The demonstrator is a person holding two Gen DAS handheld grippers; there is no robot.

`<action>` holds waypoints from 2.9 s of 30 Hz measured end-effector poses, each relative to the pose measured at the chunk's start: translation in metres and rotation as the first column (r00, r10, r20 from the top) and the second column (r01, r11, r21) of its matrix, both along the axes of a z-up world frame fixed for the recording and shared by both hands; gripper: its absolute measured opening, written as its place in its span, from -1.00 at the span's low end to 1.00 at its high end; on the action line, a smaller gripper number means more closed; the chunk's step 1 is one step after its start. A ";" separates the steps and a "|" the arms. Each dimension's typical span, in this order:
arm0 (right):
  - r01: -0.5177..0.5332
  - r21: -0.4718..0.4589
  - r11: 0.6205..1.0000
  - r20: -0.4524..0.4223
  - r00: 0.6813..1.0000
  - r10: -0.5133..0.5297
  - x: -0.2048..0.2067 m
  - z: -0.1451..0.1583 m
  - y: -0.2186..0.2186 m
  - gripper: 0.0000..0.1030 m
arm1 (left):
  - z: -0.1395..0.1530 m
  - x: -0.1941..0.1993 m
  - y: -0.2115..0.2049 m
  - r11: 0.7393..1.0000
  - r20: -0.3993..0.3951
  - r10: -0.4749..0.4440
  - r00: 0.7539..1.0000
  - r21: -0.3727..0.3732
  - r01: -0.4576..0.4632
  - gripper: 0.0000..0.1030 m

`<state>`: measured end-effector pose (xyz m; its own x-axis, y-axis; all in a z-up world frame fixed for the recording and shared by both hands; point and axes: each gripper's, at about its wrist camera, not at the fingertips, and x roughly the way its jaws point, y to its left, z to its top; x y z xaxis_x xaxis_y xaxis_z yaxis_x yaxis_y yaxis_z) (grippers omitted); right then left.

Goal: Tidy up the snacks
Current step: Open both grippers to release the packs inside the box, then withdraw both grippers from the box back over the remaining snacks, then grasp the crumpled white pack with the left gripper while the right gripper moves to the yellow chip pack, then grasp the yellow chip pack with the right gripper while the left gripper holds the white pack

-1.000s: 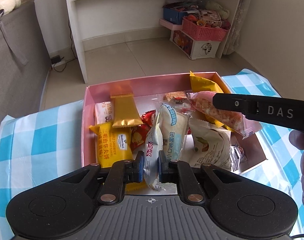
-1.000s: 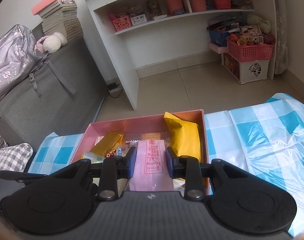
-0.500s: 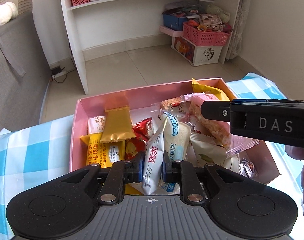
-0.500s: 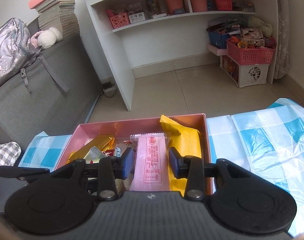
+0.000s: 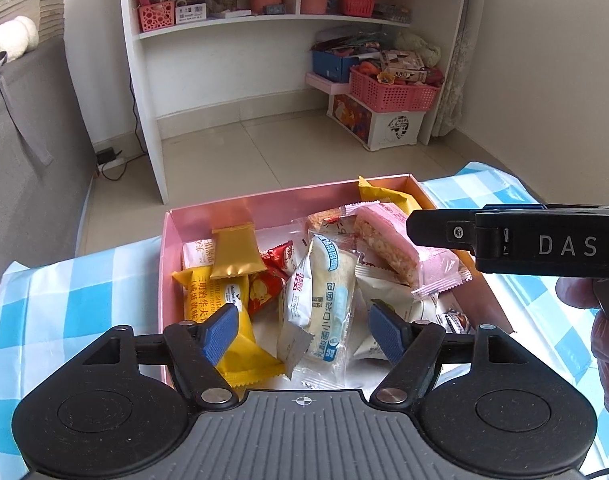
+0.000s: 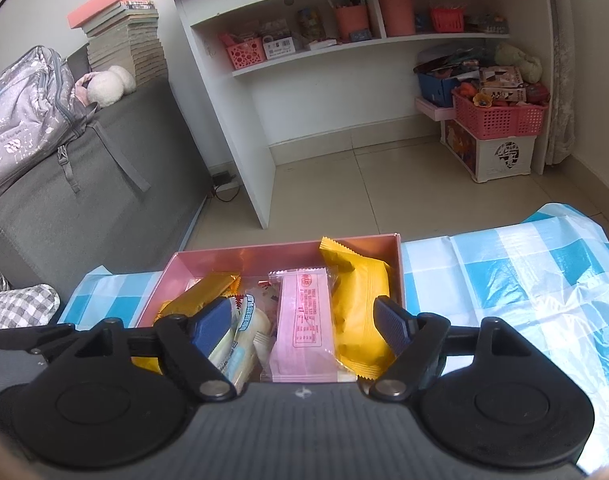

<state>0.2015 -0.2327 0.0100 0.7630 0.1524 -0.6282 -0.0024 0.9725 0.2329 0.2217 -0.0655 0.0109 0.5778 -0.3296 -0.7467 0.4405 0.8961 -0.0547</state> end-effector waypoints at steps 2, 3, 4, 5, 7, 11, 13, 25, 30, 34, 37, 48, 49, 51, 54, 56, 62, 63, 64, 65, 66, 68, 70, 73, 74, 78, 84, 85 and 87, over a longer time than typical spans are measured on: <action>0.004 0.000 1.000 -0.002 1.000 -0.004 -0.004 0.002 -0.001 0.61 | 0.004 -0.007 0.004 1.000 -0.001 -0.001 1.000 -0.005 0.001 0.56; 0.005 0.000 1.000 -0.004 1.000 -0.005 -0.007 0.004 -0.001 0.65 | 0.006 -0.010 0.007 1.000 -0.002 0.003 1.000 -0.008 -0.003 0.58; 0.007 0.001 1.000 -0.005 1.000 -0.007 -0.010 0.005 -0.001 0.66 | 0.008 -0.014 0.010 1.000 -0.004 0.009 1.000 -0.011 -0.009 0.60; 0.008 0.000 1.000 -0.007 1.000 -0.008 -0.013 0.006 -0.001 0.68 | 0.010 -0.018 0.012 1.000 -0.006 0.013 1.000 -0.017 -0.013 0.63; 0.011 -0.001 1.000 -0.011 1.000 -0.011 -0.019 0.008 -0.001 0.72 | 0.012 -0.026 0.018 0.999 -0.011 0.023 1.000 -0.026 -0.024 0.66; 0.012 -0.008 1.000 -0.019 1.000 -0.012 -0.033 0.009 -0.001 0.80 | 0.014 -0.042 0.028 0.998 -0.016 0.041 0.999 -0.038 -0.042 0.72; 0.009 -0.014 1.000 -0.023 1.000 -0.010 -0.039 0.008 0.000 0.83 | 0.014 -0.051 0.034 0.998 -0.020 0.048 0.999 -0.043 -0.049 0.75; -0.012 -0.055 0.998 -0.038 0.999 0.010 -0.072 0.007 0.004 0.95 | 0.009 -0.095 0.059 0.995 -0.035 0.074 0.997 -0.070 -0.076 0.89; -0.024 -0.054 0.998 -0.055 0.998 0.021 -0.082 0.000 0.009 0.98 | -0.002 -0.108 0.069 0.991 -0.048 0.097 0.994 -0.085 -0.100 0.92; -0.031 -0.049 0.998 -0.072 0.997 0.028 -0.086 -0.008 0.015 0.98 | -0.013 -0.117 0.075 0.988 -0.064 0.114 0.991 -0.100 -0.120 0.94; -0.034 -0.050 0.998 -0.079 0.996 0.030 -0.089 -0.014 0.018 0.99 | -0.021 -0.122 0.076 0.990 -0.052 0.112 0.992 -0.080 -0.116 0.94; 0.042 -0.038 0.998 -0.157 0.987 -0.047 -0.085 -0.037 0.016 0.99 | -0.054 -0.114 0.076 0.985 0.010 0.088 0.996 -0.148 -0.085 0.91; 0.057 -0.027 0.998 -0.164 0.985 -0.061 -0.084 -0.039 0.014 0.99 | -0.056 -0.111 0.077 0.982 0.005 0.093 0.996 -0.165 -0.091 0.90; 0.079 -0.013 0.997 -0.177 0.981 -0.080 -0.083 -0.041 0.012 0.99 | -0.059 -0.105 0.077 0.977 -0.007 0.093 0.996 -0.194 -0.092 0.89; 0.096 -0.004 0.995 -0.190 0.977 -0.095 -0.081 -0.044 0.009 0.99 | -0.064 -0.099 0.073 0.974 -0.022 0.078 0.997 -0.211 -0.081 0.80; 0.106 -0.007 0.994 -0.195 0.975 -0.106 -0.080 -0.046 0.009 0.99 | -0.067 -0.096 0.069 0.975 -0.034 0.074 0.997 -0.205 -0.079 0.64; 0.112 -0.001 0.994 -0.215 0.971 -0.109 -0.078 -0.051 0.012 0.99 | -0.069 -0.092 0.064 0.977 -0.051 0.113 0.992 -0.177 -0.121 0.06; 0.109 -0.004 0.994 -0.215 0.971 -0.107 -0.078 -0.051 0.013 0.99 | -0.068 -0.092 0.064 0.976 -0.056 0.121 0.991 -0.174 -0.129 0.04; 0.107 -0.006 0.994 -0.215 0.971 -0.105 -0.078 -0.051 0.014 0.99 | -0.067 -0.093 0.065 0.977 -0.056 0.129 0.990 -0.166 -0.136 -0.06; 0.105 -0.007 0.994 -0.215 0.971 -0.104 -0.078 -0.051 0.015 0.99 | -0.067 -0.093 0.065 0.977 -0.057 0.137 0.989 -0.155 -0.144 -0.11; 0.104 -0.007 0.995 -0.217 0.971 -0.103 -0.078 -0.052 0.017 0.99 | -0.066 -0.094 0.065 0.978 -0.056 0.142 0.988 -0.145 -0.149 -0.11; 0.102 -0.005 0.995 -0.221 0.970 -0.101 -0.078 -0.053 0.019 0.98 | -0.064 -0.095 0.067 0.981 -0.047 0.154 0.987 -0.114 -0.158 -0.12; 0.100 -0.005 0.995 -0.223 0.970 -0.099 -0.077 -0.054 0.024 0.98 | -0.061 -0.097 0.071 0.981 -0.033 0.168 0.985 -0.089 -0.170 -0.13; 0.091 -0.004 0.996 -0.220 0.971 -0.089 -0.076 -0.054 0.033 0.95 | -0.057 -0.099 0.079 0.981 -0.018 0.189 0.982 -0.049 -0.190 -0.13; 0.090 -0.004 0.996 -0.219 0.972 -0.089 -0.075 -0.054 0.036 0.95 | -0.057 -0.100 0.082 0.980 -0.016 0.194 0.981 -0.034 -0.194 -0.13; 0.089 -0.017 0.996 -0.212 0.973 -0.091 -0.071 -0.056 0.054 0.93 | -0.056 -0.105 0.094 0.978 -0.008 0.207 0.978 0.021 -0.207 -0.12; 0.082 -0.113 0.990 -0.191 0.976 -0.103 -0.065 -0.062 0.085 0.92 | -0.055 -0.110 0.106 0.975 -0.014 0.217 0.976 0.048 -0.216 -0.11; 0.082 -0.118 0.990 -0.194 0.975 -0.104 -0.064 -0.064 0.088 0.91 | -0.056 -0.111 0.108 0.975 -0.018 0.218 0.976 0.047 -0.217 -0.11; 0.077 -0.142 0.987 -0.198 0.975 -0.104 -0.063 -0.068 0.093 0.90 | -0.056 -0.111 0.110 0.975 -0.024 0.218 0.976 0.044 -0.216 -0.11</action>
